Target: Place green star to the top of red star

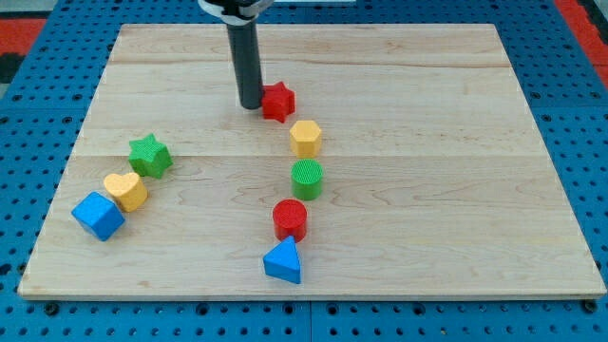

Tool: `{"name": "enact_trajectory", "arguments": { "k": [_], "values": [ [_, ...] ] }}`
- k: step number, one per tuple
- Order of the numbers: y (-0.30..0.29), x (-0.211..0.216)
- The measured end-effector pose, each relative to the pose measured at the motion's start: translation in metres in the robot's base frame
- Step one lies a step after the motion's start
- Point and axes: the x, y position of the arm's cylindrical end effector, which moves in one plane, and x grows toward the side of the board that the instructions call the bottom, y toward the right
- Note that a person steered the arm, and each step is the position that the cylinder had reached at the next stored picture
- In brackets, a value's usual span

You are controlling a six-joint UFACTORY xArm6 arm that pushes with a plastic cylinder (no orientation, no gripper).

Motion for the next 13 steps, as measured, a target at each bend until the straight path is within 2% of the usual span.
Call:
{"name": "enact_trajectory", "arguments": {
  "k": [1,2,3,5,7,9,10,11,12,13],
  "values": [
    [0.030,0.006],
    [0.034,0.006],
    [-0.037,0.012],
    [-0.057,0.123],
    [-0.141,0.077],
    [-0.177,0.123],
    [-0.213,0.093],
    [-0.203,0.064],
    [-0.130,0.066],
    [-0.124,0.088]
  ]
}}
